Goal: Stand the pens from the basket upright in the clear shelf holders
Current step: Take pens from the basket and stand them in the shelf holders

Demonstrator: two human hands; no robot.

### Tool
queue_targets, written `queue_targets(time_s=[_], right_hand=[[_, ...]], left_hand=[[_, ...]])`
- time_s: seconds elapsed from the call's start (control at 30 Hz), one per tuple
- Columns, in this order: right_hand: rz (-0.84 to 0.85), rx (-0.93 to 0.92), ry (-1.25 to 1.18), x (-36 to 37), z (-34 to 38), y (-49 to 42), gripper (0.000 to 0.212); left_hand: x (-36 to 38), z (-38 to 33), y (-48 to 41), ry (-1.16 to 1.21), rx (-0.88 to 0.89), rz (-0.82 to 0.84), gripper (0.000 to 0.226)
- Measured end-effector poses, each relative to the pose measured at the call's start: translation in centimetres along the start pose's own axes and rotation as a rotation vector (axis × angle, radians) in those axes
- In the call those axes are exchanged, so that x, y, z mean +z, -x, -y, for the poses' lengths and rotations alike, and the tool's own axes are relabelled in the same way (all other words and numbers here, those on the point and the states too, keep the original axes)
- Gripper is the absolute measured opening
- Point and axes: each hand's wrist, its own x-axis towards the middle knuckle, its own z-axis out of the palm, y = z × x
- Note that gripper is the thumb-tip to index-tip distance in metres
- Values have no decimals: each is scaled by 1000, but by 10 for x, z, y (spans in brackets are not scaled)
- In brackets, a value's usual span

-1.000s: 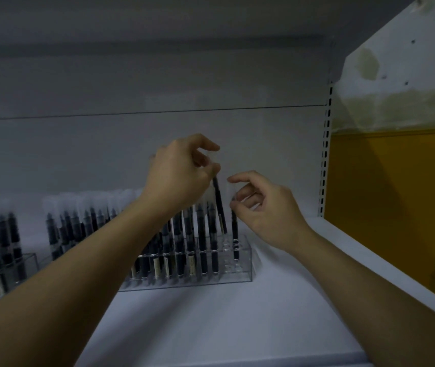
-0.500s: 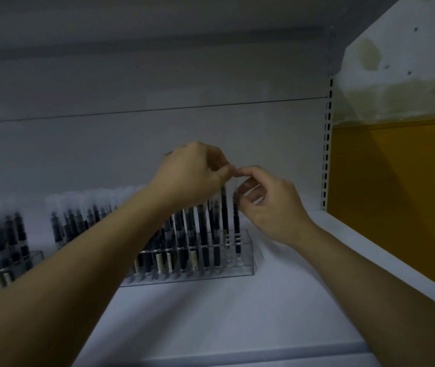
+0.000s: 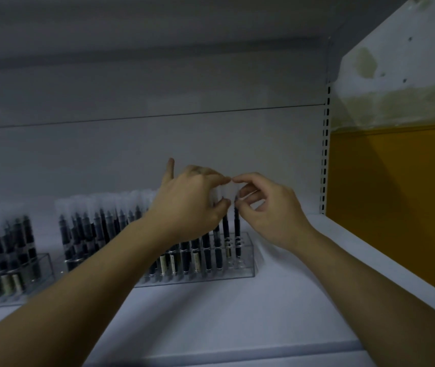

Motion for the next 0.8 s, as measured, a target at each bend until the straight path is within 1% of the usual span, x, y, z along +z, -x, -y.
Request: queue_targets(time_s=[0.13, 0.23, 0.37, 0.53, 0.67, 0.8], right_hand=[[35, 5, 91, 1, 9, 5, 55], [74, -7, 190, -2, 26, 7, 66], [72, -20, 270, -4, 55, 21, 74], [165, -94, 378, 2, 97, 50, 77], [221, -227, 367, 20, 141, 71, 76], [234, -353, 347, 62, 176, 104, 70]], left_hand=[[-7, 4, 13, 9, 17, -51, 63], [-17, 5, 29, 18, 49, -75, 64], [-32, 11, 57, 4, 57, -97, 67], [-52, 20, 108, 20, 44, -115, 66], [-67, 32, 166, 58, 10, -154, 66], [-76, 53, 231, 70, -66, -151, 64]])
